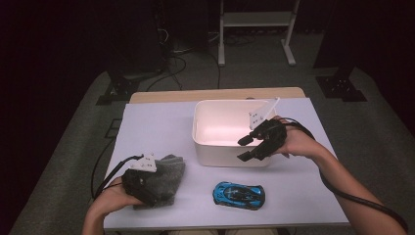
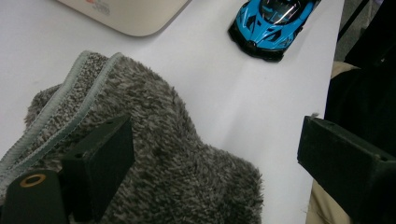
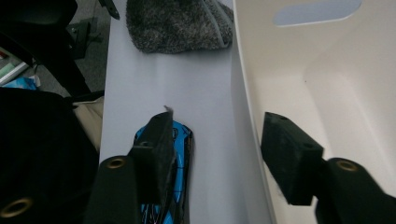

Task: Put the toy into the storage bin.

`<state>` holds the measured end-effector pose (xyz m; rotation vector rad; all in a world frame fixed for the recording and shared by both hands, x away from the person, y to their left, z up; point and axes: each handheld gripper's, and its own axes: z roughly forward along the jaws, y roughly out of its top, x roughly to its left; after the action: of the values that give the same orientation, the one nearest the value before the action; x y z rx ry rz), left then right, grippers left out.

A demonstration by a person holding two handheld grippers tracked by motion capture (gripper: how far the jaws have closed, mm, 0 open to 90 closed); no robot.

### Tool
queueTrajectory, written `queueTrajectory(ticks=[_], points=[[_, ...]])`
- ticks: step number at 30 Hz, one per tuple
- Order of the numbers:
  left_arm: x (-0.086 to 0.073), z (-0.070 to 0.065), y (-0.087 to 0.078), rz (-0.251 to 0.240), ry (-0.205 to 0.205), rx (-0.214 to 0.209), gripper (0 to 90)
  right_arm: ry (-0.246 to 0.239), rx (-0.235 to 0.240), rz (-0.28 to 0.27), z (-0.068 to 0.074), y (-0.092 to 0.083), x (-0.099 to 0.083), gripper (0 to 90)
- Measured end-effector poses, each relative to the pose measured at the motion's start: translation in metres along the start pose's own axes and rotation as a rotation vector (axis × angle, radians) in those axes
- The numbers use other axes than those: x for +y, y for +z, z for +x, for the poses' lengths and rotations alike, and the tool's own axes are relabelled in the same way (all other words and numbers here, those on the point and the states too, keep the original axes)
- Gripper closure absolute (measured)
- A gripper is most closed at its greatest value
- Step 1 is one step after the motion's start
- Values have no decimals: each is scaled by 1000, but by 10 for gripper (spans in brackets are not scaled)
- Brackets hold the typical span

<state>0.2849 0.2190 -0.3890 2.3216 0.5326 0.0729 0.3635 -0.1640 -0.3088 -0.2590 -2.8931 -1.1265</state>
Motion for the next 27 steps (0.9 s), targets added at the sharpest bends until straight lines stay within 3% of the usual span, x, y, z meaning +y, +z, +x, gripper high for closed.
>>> queueTrajectory(ticks=[4,10,18,27], points=[[0,-1,2,2,-1,-6,103,-4,-33,-19,6,-7,-3,403],[-1,0,2,5,-4,-4,103,-10,-17,-41,17,-14,-6,391],[-3,-3,0,6,-9,8,103,-39,1,-23,36,0,-14,334],[-3,-4,0,6,-5,18,102,-39,40,3,54,21,-29,320]])
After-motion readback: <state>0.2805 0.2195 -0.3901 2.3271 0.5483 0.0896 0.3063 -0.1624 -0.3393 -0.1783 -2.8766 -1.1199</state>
